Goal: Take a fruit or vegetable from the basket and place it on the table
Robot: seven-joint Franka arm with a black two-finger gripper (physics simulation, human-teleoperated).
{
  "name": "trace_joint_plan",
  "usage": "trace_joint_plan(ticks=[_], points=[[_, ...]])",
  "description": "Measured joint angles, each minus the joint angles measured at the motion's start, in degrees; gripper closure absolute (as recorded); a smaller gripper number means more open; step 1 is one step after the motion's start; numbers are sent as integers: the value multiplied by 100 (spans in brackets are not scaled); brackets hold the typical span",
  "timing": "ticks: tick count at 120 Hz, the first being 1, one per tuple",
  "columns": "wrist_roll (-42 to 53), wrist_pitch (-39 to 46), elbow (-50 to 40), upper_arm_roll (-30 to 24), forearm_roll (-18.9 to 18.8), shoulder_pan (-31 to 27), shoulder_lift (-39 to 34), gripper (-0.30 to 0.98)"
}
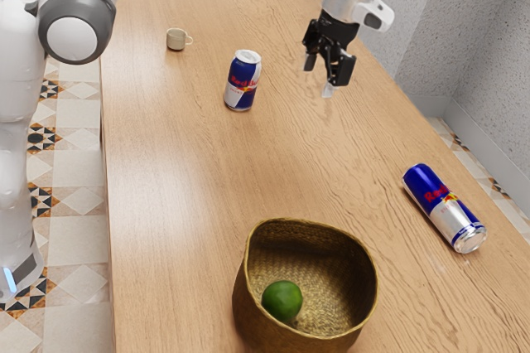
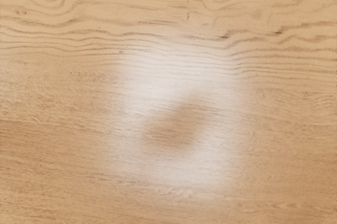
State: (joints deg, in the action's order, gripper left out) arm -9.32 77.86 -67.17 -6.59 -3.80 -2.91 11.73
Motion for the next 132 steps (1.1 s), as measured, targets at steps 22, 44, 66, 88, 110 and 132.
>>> trace_joint_plan(ticks=[22, 44, 66, 88, 110, 132], points=[[-106, 141, 8, 6, 20, -3, 4, 0], [-188, 240, 29, -492, -6, 562, -13, 0], [-248, 514, 1, -635, -187, 2176, 26, 0], [-291, 755, -26, -641, -261, 2921, 180, 0], [-323, 852, -35, -642, -281, 3225, 287, 0], [-347, 875, -89, -634, -285, 3238, 318, 0]])
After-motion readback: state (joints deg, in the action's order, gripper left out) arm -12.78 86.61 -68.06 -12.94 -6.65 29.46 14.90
